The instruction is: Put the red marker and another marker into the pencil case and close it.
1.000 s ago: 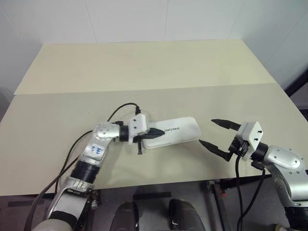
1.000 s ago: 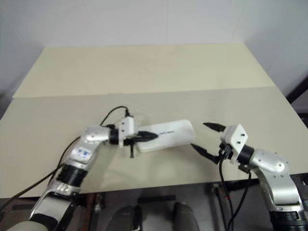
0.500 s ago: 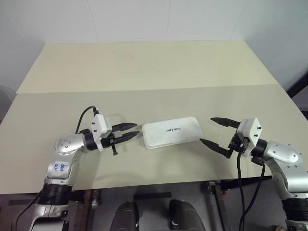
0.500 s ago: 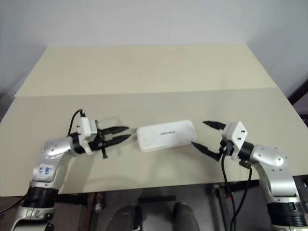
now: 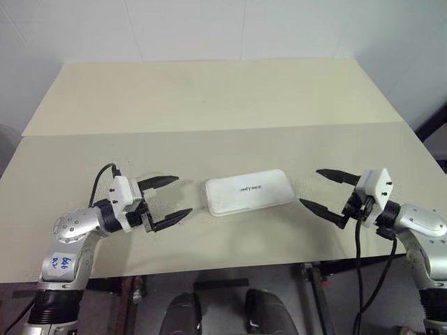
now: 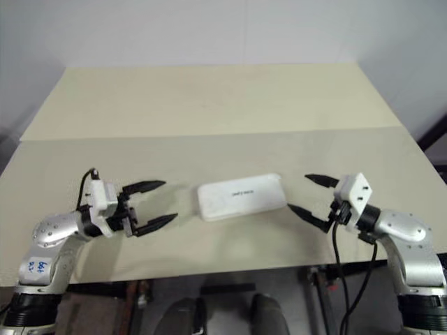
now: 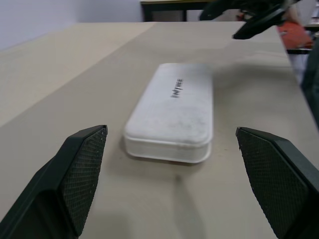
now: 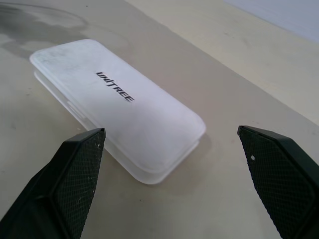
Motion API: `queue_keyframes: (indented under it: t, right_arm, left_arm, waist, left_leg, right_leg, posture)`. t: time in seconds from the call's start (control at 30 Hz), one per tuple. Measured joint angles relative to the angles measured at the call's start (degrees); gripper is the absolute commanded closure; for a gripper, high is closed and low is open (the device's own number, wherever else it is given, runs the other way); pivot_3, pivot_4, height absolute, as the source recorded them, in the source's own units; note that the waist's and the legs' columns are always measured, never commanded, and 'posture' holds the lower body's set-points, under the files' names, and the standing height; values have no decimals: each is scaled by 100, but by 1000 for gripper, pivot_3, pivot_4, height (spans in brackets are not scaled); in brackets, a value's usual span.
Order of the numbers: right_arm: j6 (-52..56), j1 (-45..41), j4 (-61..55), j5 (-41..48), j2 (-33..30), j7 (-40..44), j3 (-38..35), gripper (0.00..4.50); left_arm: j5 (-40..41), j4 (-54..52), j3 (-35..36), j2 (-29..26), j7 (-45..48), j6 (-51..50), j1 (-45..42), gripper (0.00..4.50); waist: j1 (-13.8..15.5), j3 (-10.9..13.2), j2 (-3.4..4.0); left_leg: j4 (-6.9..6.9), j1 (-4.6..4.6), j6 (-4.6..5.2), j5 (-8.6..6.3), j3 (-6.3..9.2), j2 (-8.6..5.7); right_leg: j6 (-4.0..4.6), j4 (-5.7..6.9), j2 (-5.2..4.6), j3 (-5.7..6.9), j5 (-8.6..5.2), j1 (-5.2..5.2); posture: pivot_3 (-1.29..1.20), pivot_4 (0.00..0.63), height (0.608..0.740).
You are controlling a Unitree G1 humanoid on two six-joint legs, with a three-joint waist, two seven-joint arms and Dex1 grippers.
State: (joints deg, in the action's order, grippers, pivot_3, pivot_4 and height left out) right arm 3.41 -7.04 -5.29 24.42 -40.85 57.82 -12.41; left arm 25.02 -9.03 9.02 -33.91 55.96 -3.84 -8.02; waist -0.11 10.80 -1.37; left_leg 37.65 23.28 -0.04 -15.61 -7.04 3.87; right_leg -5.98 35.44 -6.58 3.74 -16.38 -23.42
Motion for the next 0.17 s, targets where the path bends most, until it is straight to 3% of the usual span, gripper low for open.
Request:
queue_keyframes:
  t: [0.17]
  right_arm:
    - [51,160,-124,34,-2,3,-52,0]
  left_arm:
    - [-107,1,-1,-2,-163,100,2,83]
  waist:
    - [-9,0,0]
  left_leg:
    - [-1,-1,0,0,-1,0]
  right_leg:
    - [0,0,0,-1,0,0]
  posture:
    - [0,150,740]
